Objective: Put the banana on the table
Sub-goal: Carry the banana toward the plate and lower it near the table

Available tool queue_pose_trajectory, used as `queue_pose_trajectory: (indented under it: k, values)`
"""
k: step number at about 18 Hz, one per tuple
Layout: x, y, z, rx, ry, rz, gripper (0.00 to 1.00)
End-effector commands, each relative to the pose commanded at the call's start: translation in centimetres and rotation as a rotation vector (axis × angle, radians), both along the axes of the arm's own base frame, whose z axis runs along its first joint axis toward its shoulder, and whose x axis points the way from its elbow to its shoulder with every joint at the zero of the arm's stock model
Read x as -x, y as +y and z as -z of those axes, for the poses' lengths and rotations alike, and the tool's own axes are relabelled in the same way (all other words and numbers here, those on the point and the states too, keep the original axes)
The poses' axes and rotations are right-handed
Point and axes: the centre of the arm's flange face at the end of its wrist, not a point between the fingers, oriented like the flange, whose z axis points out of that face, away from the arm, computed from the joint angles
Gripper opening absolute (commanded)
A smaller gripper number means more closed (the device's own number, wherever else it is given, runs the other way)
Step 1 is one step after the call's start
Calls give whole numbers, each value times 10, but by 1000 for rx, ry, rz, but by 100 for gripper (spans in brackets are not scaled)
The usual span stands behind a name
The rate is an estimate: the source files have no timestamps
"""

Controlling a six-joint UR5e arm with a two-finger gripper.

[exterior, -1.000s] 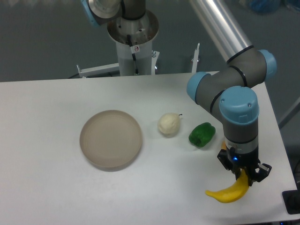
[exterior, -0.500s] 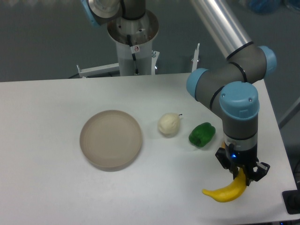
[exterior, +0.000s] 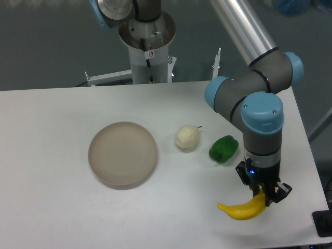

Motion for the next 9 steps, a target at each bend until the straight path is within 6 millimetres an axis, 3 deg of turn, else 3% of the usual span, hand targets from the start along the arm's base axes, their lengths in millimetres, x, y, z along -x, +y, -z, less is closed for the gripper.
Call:
queue_pose_trajectory:
  k: [4,7,9]
  values:
    - [-34,24,29,1,-29,-5,34]
    - [-59,27,52,6,-88,-106,34]
    - [-64,25,63,2,-117,-187,34]
